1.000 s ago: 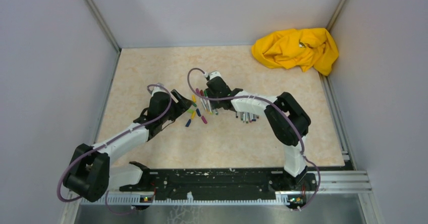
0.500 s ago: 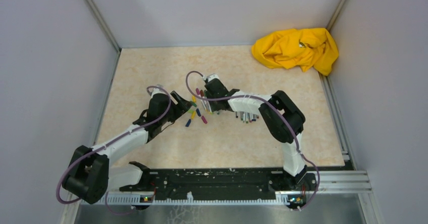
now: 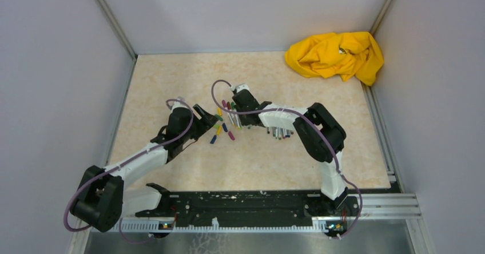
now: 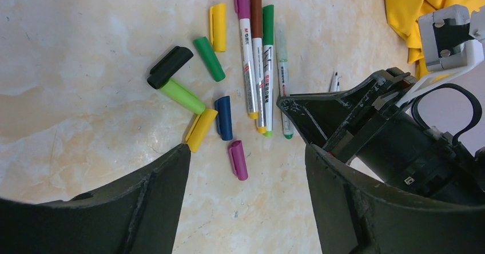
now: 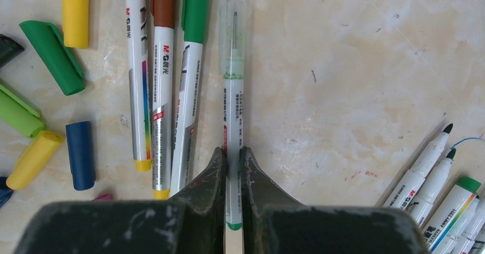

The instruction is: Open the pen caps

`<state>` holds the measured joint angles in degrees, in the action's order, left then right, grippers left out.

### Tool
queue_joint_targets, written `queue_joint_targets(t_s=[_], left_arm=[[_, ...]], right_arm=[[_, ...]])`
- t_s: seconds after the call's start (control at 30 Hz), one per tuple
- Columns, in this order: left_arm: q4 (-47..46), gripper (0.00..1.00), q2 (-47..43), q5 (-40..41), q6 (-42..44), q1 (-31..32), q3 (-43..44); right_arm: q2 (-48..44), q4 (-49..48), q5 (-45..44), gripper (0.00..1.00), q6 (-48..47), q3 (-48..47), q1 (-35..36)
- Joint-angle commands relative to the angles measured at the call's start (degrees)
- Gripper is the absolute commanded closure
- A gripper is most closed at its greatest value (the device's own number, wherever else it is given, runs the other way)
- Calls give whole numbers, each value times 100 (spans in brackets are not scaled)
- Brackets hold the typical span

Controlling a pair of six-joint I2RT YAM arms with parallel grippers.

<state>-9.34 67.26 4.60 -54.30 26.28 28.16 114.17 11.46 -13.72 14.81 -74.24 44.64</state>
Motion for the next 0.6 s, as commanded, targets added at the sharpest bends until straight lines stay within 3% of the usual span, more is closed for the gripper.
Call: queue_joint_targets(t_s=[0.0,0.33,0.57], left_arm=[[-333,21,-16,-172,-116,26,-74],[-1152,20,256,-873,-223,50,-157],[-1482,19,382,-919,-345,298,-201]], right_arm=[[-179,-130,101,100,153,376,64],[-1489,-748,318,100,219,1307,62],[-2405,-1059,394,100,348,2035,118]])
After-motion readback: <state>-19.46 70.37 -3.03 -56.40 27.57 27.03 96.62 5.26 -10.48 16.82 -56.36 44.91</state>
